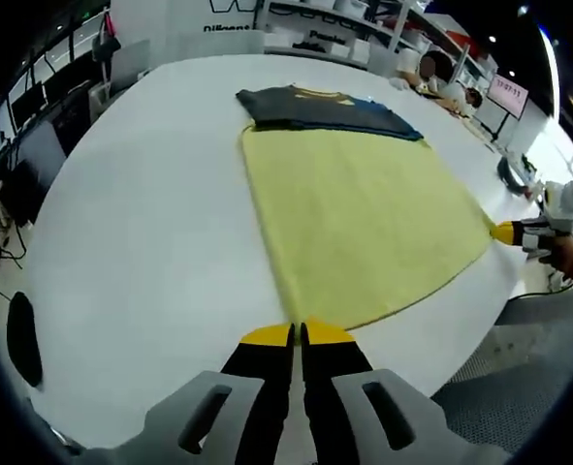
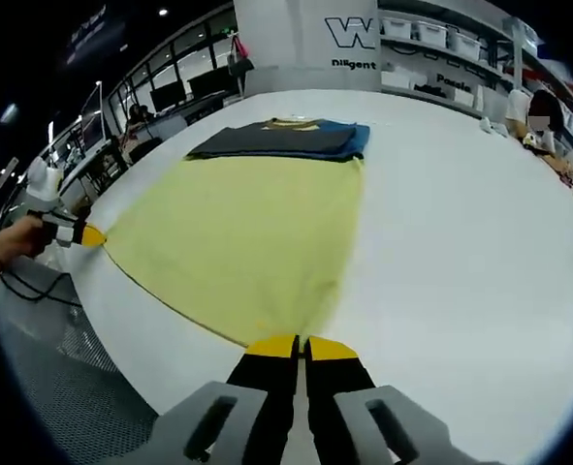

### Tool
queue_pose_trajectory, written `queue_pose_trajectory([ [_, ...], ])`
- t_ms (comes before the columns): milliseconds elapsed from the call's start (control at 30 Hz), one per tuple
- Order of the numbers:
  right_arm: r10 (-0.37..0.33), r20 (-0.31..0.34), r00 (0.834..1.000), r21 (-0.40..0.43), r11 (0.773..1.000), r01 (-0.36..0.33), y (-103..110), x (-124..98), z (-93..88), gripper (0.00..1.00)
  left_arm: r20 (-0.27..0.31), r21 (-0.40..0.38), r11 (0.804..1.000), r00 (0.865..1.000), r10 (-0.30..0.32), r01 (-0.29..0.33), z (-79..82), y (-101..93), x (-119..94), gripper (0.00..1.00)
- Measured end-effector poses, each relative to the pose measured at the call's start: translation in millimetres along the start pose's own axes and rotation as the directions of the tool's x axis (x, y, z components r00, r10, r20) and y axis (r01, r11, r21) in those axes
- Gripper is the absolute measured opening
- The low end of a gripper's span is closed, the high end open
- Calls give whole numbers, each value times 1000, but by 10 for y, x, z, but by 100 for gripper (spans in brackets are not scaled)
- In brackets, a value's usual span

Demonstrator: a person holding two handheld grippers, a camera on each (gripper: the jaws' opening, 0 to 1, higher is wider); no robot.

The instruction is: Fold the garment on the visible template until the final outline fits inside the template.

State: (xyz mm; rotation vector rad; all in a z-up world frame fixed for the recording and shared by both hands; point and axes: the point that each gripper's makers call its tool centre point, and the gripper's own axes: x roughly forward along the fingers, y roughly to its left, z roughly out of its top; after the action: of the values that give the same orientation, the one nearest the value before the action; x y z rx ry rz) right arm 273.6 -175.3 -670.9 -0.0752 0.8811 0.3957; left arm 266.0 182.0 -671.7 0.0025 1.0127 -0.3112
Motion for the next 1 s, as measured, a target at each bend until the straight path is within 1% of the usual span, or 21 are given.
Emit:
queue_pose_trajectory([
  [67, 0, -12, 1000, -19, 1000, 0, 10, -32, -22, 0, -21, 41, 999, 1000, 0, 1, -31, -25, -35, 3],
  [167, 6, -30, 1000, -37, 999, -8, 49, -74, -69, 0, -43, 73, 997, 999, 2, 1, -72, -46, -76, 3],
  [300, 15, -54, 998, -55, 998, -18, 108, -130, -145, 0, -81, 84, 996, 997, 0, 6, -157, -57, -136, 3],
  [400, 19, -73, 997, -60, 998, -23, 133, -153, -203, 0, -96, 87, 996, 995, -2, 11, -205, -70, -163, 3],
  [500, 25, -92, 995, -61, 998, -30, 179, -189, -266, 0, -126, 70, 998, 992, 0, 9, -271, -69, -186, 3],
  [667, 29, -100, 995, -58, 998, -35, 199, -217, -293, 0, -138, 57, 998, 990, 5, 3, -305, -73, -218, 3],
  [833, 31, -112, 993, -53, 998, -37, 230, -277, -331, 0, -159, 58, 998, 987, 12, -3, -364, -81, -248, 3],
  [1000, 41, -124, 991, -42, 998, -46, 260, -322, -374, 0, -186, 38, 999, 982, 10, -3, -442, -91, -289, 3],
])
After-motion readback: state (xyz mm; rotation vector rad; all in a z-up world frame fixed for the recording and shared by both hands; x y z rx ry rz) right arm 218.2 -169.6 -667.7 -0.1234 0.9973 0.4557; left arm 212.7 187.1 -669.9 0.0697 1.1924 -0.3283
